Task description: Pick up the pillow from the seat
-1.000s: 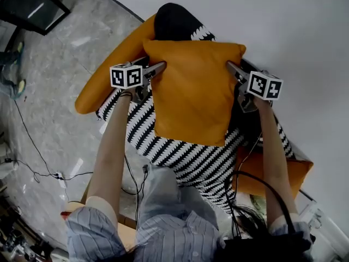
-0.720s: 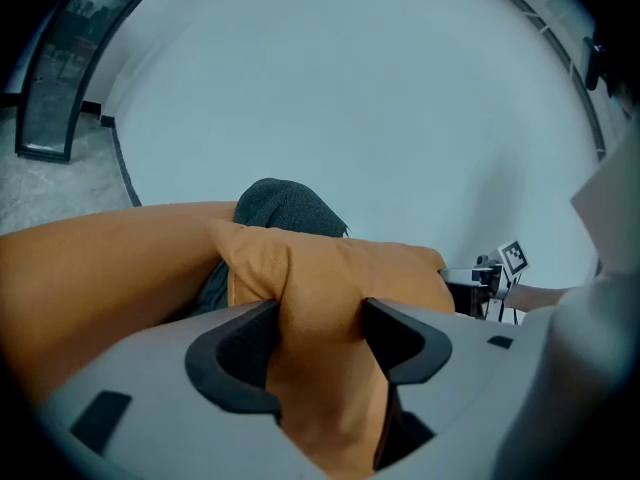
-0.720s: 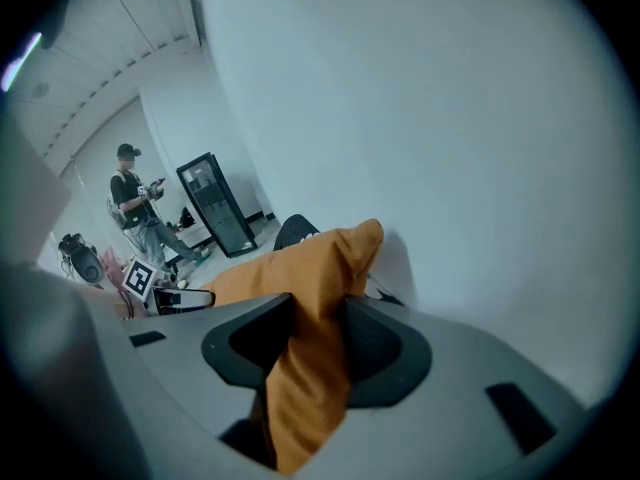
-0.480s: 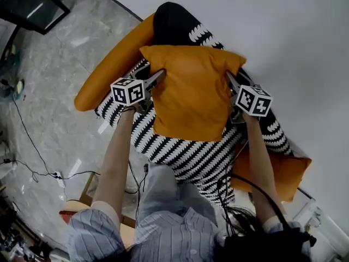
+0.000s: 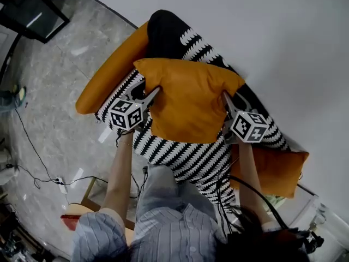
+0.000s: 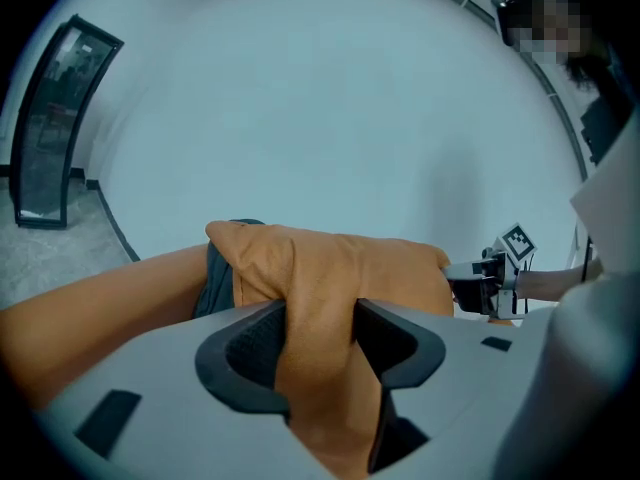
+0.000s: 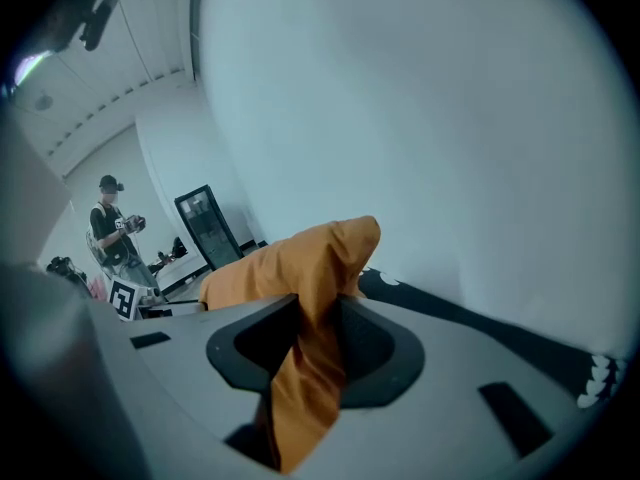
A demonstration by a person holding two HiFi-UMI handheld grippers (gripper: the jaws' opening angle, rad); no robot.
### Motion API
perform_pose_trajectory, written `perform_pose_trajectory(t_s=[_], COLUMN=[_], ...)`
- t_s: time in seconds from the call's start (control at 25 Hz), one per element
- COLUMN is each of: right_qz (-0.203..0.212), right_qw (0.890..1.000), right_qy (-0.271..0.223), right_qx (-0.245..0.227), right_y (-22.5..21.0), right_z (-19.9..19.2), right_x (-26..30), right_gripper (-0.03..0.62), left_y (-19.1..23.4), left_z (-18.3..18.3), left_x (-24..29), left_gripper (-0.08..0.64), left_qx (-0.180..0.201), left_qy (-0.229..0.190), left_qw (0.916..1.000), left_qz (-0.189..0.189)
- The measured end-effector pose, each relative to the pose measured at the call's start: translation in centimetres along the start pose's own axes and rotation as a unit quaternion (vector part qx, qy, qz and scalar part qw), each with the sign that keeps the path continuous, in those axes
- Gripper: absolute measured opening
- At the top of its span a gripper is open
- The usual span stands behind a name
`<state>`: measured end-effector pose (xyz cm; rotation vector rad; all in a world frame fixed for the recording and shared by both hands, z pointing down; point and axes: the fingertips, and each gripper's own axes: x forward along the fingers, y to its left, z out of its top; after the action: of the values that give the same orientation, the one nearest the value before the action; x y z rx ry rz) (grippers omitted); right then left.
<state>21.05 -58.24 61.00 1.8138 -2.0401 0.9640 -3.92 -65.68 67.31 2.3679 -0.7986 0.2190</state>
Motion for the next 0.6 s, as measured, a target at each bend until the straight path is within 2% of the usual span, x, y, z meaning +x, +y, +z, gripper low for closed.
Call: perform_pose_trajectory(t_s=[0.6], right_qz=[0.016], right_qw=[1.0], right_qy=[-0.013], right_qx=[0.013], right_y=[3.5], right_z=[-1.6], right_x=[-10.4], right_gripper=[0.114], left_y=[-8.6], left_z=[0.1], left_x=[-9.1], left_gripper=[0.195], left_qx=[0.045], left_qy=[0.001], left_qw=[0.9986], left_qz=[0.029])
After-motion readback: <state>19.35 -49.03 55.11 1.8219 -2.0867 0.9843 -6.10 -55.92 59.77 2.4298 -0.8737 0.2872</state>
